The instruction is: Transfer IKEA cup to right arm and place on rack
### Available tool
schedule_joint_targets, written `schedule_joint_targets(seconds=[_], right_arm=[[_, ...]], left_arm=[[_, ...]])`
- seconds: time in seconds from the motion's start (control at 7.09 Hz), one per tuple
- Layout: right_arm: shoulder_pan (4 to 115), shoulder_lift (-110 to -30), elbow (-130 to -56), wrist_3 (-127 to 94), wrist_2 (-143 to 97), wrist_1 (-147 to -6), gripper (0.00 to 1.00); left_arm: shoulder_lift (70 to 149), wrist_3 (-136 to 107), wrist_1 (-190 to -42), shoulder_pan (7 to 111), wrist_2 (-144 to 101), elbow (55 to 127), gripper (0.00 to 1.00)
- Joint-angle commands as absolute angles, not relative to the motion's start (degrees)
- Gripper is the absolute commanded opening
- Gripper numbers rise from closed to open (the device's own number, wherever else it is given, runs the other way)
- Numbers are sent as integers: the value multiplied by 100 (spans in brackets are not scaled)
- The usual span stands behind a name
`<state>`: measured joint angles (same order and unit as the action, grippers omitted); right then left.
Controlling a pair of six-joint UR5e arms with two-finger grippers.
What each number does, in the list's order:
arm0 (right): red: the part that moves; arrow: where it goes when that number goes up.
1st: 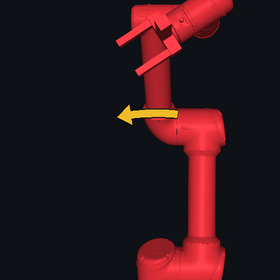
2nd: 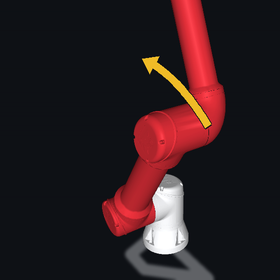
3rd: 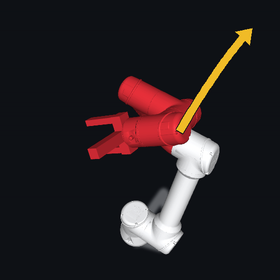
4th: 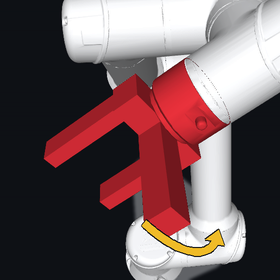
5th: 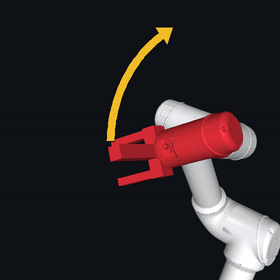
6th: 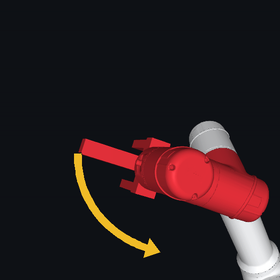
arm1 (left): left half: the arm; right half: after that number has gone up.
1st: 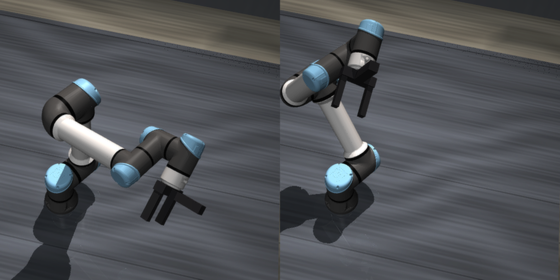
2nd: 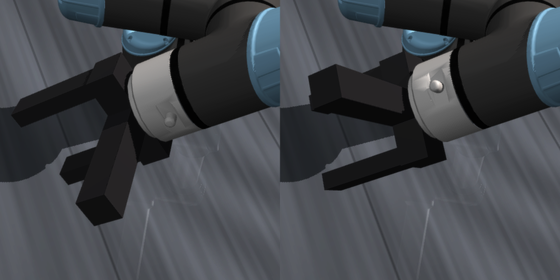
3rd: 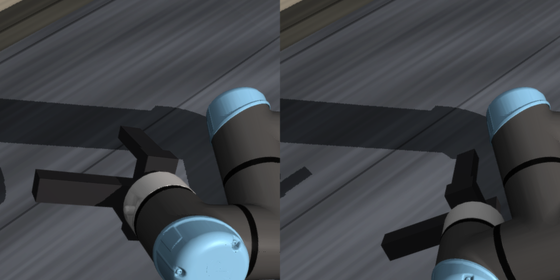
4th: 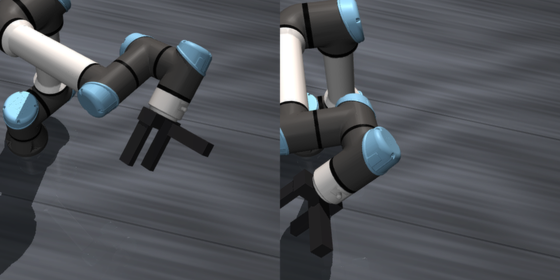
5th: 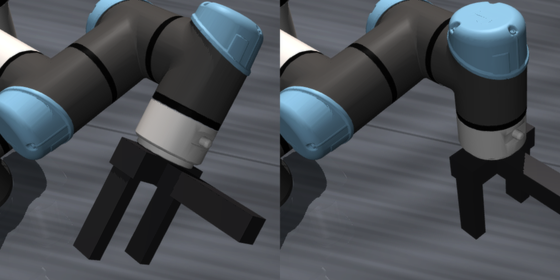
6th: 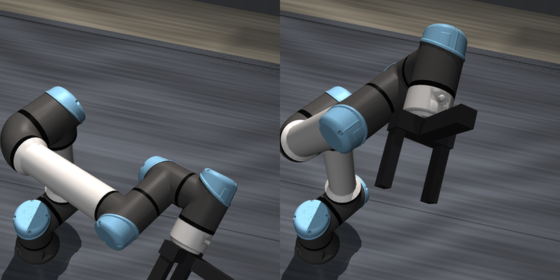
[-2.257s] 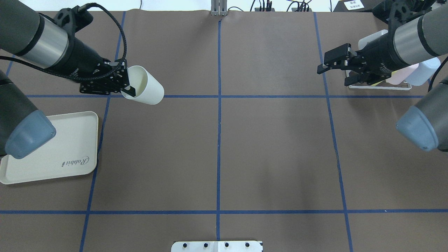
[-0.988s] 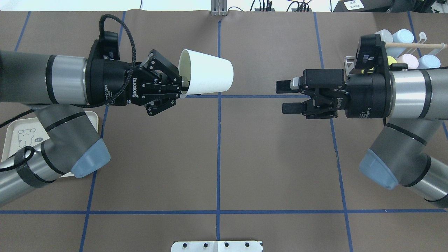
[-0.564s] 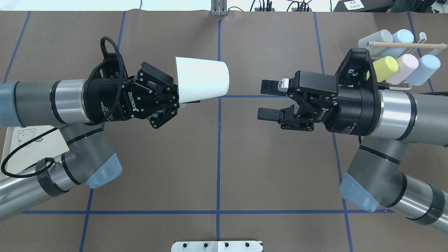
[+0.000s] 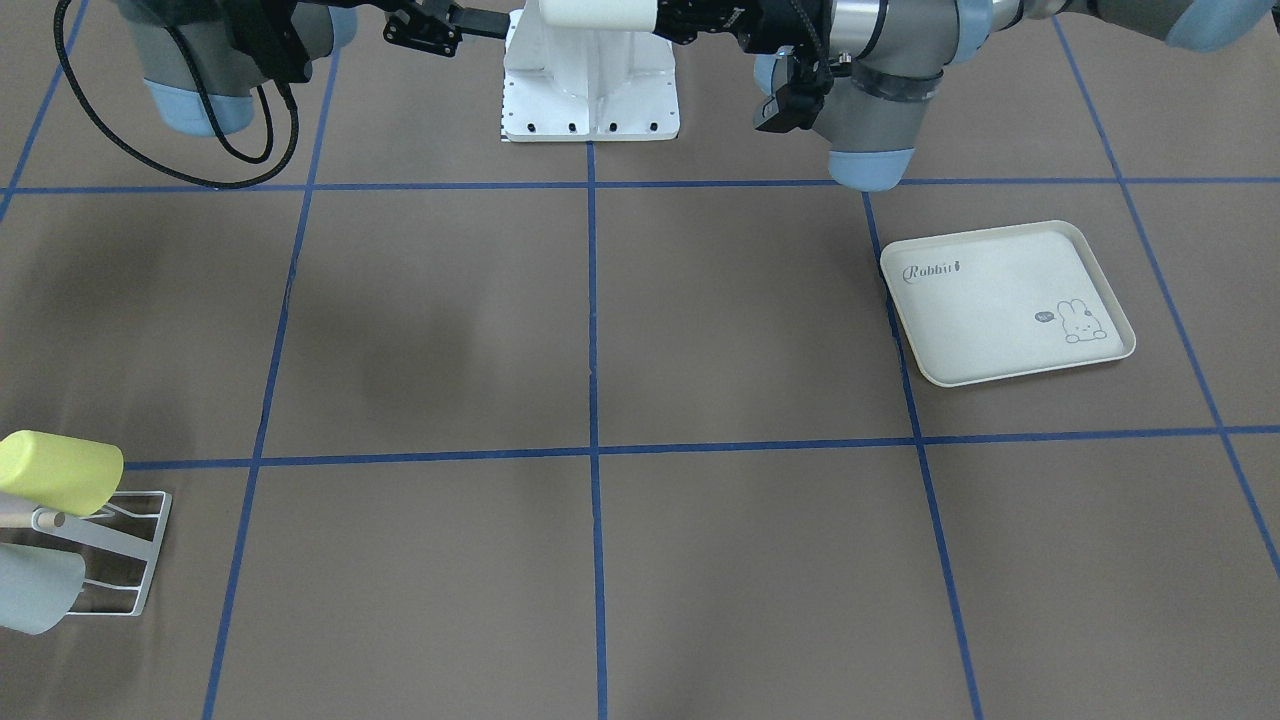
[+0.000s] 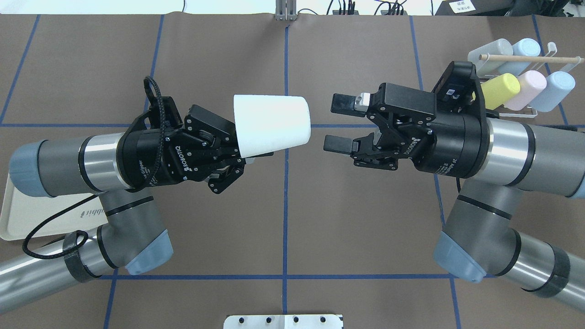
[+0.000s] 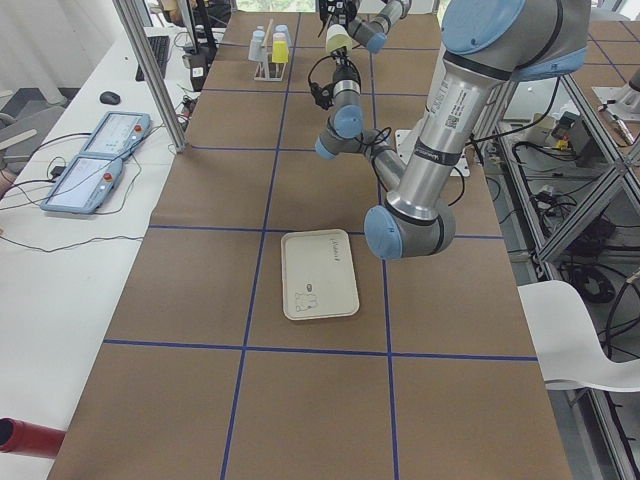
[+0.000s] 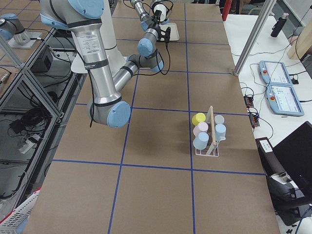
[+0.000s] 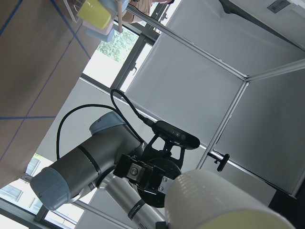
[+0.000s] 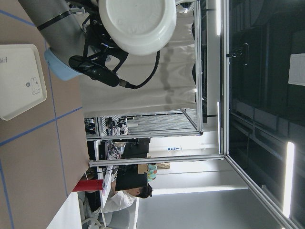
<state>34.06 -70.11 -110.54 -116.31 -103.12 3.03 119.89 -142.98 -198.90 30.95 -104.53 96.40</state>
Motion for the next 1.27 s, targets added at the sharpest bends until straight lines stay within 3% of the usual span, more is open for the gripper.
schedule_joint_targets(seconds=[0.0, 1.13], right_arm=[[3358, -7014, -11048, -11663, -10318, 299, 100], [3138, -7014, -11057, -11672, -10327, 316, 100]], left_arm=[[12076, -14291, -19846, 3015, -10441, 9589, 0], [12199, -14230, -19802, 2804, -10441, 9519, 0]])
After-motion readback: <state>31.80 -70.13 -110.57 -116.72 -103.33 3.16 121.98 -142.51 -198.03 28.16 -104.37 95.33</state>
